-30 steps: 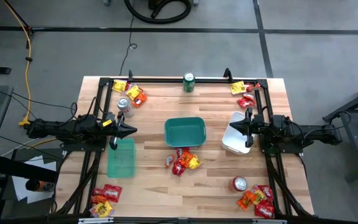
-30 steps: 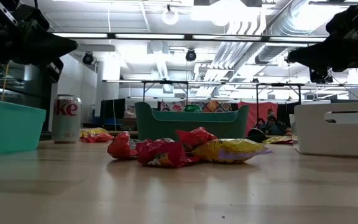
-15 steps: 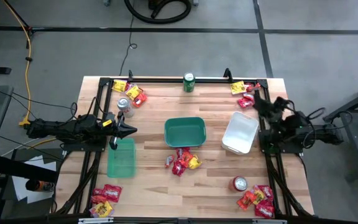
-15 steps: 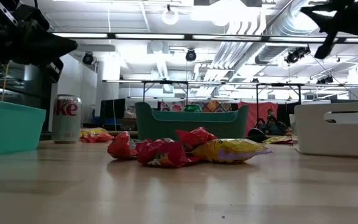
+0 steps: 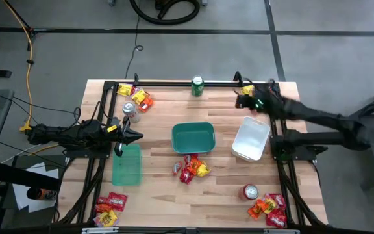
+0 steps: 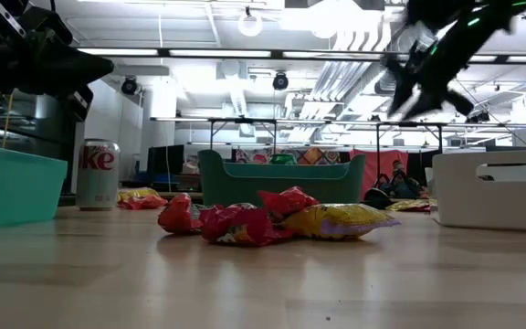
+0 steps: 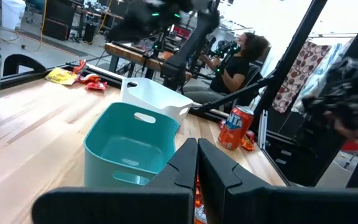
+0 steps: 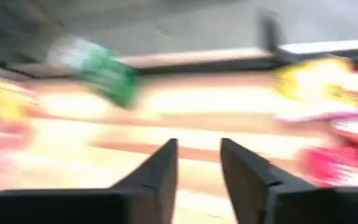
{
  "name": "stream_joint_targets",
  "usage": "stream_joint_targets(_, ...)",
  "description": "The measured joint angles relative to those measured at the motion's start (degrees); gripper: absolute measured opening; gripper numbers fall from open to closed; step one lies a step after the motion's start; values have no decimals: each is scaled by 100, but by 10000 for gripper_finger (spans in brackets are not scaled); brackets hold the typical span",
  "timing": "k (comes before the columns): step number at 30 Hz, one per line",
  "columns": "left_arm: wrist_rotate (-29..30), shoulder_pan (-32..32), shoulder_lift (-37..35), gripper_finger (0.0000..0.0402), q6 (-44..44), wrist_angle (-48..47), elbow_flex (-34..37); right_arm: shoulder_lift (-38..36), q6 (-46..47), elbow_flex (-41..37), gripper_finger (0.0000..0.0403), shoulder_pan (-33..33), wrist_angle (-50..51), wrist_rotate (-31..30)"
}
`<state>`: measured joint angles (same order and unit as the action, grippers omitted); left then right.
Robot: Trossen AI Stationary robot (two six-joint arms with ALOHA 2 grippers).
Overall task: Sort candy
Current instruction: Put the yellow candy into the white bin
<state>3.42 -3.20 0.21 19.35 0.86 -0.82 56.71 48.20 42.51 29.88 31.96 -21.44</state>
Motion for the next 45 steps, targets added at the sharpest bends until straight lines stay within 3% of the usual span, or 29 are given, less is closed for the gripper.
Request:
stream_joint_targets(6,0,0,0,0,0,0,1,1988,-879,1027,221,1324,896,513)
stream_joint_targets(13,0,0,2,0,-2,0,1,3659,-1256,1813,233,1931,1007,836)
stream_joint_targets(20,0,0,2,0,-2,0,0,4533,-1576,2167,233,2095,1015,814)
stream_joint_targets(29,1,0,2,0,-2,1,1,5046,-1874,2161,232,2242,910,771)
stream_joint_targets(38,0,0,1,0,-2,2,1,5056,-2520,2156,169,2368,760,703)
stream_joint_targets(45,0,0,2,0,-2,2,0,5083,-2987,2148,20,2415,678,646)
